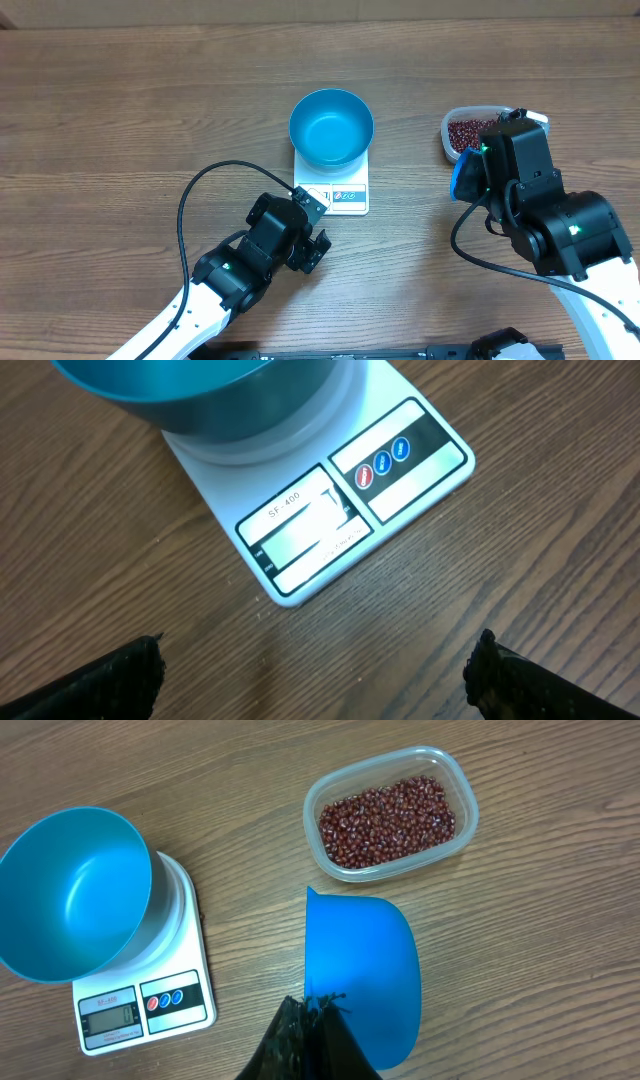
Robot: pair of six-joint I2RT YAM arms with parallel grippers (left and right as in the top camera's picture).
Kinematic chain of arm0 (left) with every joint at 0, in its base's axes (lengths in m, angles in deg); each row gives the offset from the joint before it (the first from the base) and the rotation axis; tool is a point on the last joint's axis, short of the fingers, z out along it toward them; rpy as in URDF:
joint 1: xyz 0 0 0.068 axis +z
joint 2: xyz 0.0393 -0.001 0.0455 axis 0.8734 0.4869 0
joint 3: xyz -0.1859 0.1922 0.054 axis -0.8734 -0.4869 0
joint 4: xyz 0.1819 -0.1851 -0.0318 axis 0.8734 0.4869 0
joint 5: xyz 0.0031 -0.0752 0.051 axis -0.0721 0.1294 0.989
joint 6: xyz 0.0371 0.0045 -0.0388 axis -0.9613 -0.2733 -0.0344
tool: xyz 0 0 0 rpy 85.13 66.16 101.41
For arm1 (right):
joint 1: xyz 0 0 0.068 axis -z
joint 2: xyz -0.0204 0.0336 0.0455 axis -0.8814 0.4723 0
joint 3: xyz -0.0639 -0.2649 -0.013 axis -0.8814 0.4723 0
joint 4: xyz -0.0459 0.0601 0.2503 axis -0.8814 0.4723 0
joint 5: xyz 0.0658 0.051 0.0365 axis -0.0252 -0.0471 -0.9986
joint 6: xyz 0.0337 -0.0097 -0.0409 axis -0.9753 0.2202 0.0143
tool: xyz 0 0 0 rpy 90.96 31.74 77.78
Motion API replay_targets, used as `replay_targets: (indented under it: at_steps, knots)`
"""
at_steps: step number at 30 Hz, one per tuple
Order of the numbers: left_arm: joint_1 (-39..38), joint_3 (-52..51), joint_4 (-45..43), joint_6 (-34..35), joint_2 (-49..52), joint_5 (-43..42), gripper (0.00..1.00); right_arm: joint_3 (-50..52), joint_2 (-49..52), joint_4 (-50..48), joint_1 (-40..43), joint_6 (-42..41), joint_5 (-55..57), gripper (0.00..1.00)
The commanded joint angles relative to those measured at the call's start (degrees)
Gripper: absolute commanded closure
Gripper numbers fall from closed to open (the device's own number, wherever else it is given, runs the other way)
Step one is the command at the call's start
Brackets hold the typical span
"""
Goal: Scoop item into bowl and weigh 150g on scale
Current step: 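Move the right gripper with the blue scoop over the bean tub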
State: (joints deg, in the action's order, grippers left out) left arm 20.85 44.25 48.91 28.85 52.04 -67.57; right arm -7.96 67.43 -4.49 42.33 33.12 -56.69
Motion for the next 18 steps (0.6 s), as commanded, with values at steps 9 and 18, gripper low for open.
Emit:
replay_targets:
  at_steps: [9,18]
  knots:
    - [0.3,-0.4,-5.0,-0.7,-0.6,0.1,0.01,-1.1,-0.3,-0.3,0.3,-0.1,0.1,0.96]
    - [0.3,-0.4,-3.2,-0.7,-0.6,-0.1,0.01,-1.1,-0.3,-0.3,0.3,-0.2,0.1,0.96]
